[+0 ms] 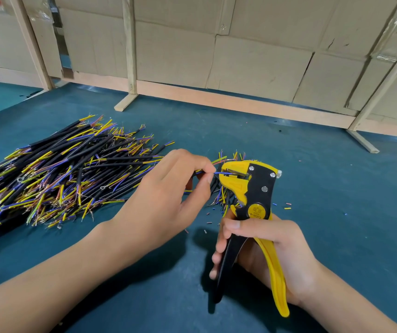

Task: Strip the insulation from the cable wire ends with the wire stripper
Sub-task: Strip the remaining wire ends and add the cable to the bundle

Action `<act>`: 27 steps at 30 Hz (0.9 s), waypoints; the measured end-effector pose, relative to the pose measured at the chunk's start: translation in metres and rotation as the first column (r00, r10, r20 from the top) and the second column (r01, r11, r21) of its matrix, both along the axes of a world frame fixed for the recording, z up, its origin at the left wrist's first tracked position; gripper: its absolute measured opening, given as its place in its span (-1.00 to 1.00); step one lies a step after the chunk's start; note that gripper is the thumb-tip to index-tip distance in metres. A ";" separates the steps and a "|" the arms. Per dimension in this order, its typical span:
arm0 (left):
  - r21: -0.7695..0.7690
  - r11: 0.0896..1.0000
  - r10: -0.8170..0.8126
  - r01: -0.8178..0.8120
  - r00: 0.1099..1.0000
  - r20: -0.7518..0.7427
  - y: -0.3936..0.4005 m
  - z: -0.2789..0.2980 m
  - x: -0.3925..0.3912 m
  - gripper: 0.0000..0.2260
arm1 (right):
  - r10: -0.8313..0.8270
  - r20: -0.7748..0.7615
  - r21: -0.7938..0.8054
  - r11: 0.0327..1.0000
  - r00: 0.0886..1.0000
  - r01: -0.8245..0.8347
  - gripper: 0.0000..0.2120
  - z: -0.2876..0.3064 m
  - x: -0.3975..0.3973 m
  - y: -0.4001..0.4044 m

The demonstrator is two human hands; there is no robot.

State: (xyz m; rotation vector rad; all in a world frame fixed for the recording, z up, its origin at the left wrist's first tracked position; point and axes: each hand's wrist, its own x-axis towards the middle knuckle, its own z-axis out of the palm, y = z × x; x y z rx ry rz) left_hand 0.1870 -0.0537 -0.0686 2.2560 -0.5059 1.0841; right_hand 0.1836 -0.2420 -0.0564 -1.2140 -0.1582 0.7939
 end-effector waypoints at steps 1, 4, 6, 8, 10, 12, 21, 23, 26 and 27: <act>-0.004 1.000 -0.006 0.006 1.000 -0.004 0.000 0.000 0.000 -0.90 | 0.006 0.002 -0.003 1.000 1.000 -0.006 -0.89 -0.001 0.000 0.000; -0.018 0.999 -0.029 0.029 1.000 -0.012 -0.001 -0.001 -0.001 -0.88 | 0.023 0.005 -0.016 1.000 1.000 -0.023 -0.80 -0.001 -0.001 -0.001; -0.025 0.999 -0.040 0.040 0.999 -0.012 -0.001 -0.002 0.000 -0.87 | 0.028 0.014 -0.029 0.999 1.000 -0.028 -0.77 0.000 -0.001 -0.001; -0.028 0.999 -0.042 0.042 0.999 -0.011 -0.001 -0.002 0.000 -0.88 | 0.026 0.015 -0.032 0.999 1.000 -0.026 -0.77 0.000 -0.001 -0.001; -0.033 0.999 -0.033 0.033 0.999 -0.011 0.000 -0.002 0.000 -0.89 | 0.025 0.016 -0.027 0.999 1.000 -0.025 -0.77 0.001 -0.001 0.000; -0.034 0.999 -0.022 0.021 1.000 -0.010 0.000 -0.001 0.000 -0.89 | 0.025 0.016 -0.023 0.999 1.000 -0.024 -0.78 0.000 -0.001 0.000; 0.000 1.000 -0.005 0.005 0.999 0.040 0.000 -0.001 0.000 -0.85 | 0.046 0.044 -0.045 0.998 0.998 -0.044 -0.81 -0.002 0.000 -0.001; 0.004 1.000 -0.006 0.006 0.999 0.042 0.000 -0.002 0.000 -0.86 | 0.047 0.045 -0.046 0.998 0.998 -0.045 -0.81 -0.003 0.001 -0.002; 0.001 1.000 -0.018 0.018 0.999 0.039 0.000 -0.003 0.000 -0.86 | 0.046 0.041 -0.048 0.998 0.998 -0.044 -0.87 -0.004 0.001 -0.003; -0.003 1.000 -0.023 0.024 0.999 0.036 0.000 -0.003 0.000 -0.86 | 0.048 0.041 -0.051 0.998 0.998 -0.046 -0.87 -0.004 0.001 -0.003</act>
